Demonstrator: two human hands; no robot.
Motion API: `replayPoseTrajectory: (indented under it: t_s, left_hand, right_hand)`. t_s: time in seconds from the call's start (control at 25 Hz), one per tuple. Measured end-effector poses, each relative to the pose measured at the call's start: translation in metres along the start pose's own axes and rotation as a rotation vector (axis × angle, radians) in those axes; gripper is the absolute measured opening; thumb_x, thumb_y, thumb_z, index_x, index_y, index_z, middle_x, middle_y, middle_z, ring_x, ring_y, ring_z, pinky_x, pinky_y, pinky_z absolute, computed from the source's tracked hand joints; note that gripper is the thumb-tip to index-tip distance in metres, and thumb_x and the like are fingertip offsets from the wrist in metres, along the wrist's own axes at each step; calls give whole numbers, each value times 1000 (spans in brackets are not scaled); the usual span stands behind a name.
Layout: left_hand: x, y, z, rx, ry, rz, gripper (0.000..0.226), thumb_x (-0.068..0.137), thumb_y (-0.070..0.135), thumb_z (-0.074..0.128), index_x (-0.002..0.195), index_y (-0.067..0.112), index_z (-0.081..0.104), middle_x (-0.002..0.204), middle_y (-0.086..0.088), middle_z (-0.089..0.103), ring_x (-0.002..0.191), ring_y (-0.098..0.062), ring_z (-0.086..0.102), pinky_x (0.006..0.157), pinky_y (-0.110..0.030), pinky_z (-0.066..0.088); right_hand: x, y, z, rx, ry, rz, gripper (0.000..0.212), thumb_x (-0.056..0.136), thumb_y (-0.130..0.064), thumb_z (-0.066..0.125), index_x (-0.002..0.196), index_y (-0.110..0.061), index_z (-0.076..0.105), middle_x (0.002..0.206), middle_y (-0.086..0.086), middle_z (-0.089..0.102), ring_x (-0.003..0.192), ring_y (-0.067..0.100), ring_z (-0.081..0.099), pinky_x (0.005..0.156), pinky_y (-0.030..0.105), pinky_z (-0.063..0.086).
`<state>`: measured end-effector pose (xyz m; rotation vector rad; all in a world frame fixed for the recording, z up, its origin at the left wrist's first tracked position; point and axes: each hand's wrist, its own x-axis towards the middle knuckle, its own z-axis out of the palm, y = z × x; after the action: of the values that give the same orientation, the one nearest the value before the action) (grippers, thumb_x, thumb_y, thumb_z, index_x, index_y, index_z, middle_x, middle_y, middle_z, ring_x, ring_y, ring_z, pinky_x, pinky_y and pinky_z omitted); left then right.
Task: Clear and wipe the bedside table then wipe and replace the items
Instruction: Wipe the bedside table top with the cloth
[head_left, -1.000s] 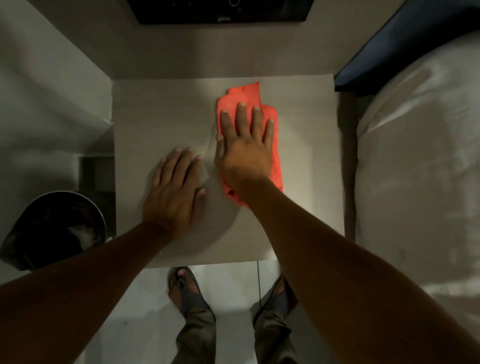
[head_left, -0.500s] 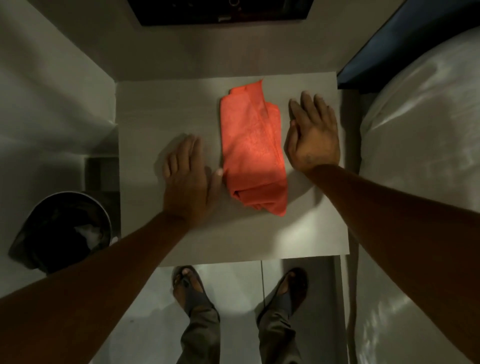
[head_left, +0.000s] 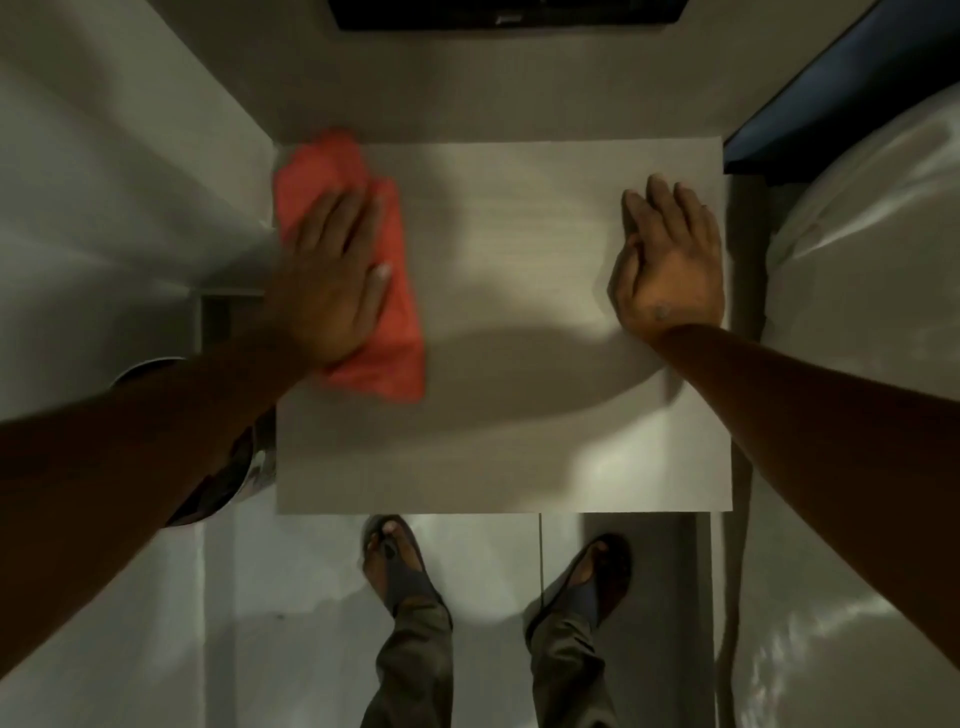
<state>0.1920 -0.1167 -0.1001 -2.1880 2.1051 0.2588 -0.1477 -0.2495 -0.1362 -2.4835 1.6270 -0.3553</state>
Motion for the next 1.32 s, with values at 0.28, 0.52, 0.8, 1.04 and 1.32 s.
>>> replayPoseTrajectory:
  t_s: [0.28,0.52,0.8,1.04,1.32]
  left_hand:
    - [-102,172,29,-213,-69,237,68,101,42,35,161,12,23,169,-15,20,158,-38,15,123,-57,23]
    - [-30,56,24,-119,58,28,65,105,45,29,159,10,27,167,-17,28,154,-40,25,124,-54,23]
    - [-164,116,50,-149,-60,27,83,97,60,35,162,13,15,171,-16,13,158,-40,8,127,-59,13]
    - [-64,206,39,-243,53,164,77,95,54,47,159,14,30,166,-15,30,155,-41,23,124,-56,23]
    - [-85,51,33,-182,65,-327,78,99,58,35,159,11,22,167,-20,24,154,-44,18,124,-59,18]
  right_hand:
    - [0,-3,-2,9,10,24,55,97,-34,37,149,-17,44,158,12,39,148,34,30,122,49,22]
    - [-3,0,3,-2,41,14,53,98,-34,39,148,-18,46,157,12,42,146,35,34,120,50,25]
    - [-2,-6,-2,-12,-4,27,55,97,-34,37,149,-17,45,158,12,39,148,34,31,121,50,23]
    - [-1,-4,-1,-13,8,34,54,97,-33,37,148,-16,46,158,12,40,148,34,31,121,49,24]
    - [0,-4,-1,-34,-19,25,56,98,-39,35,149,-17,43,159,12,38,148,34,30,121,51,24]
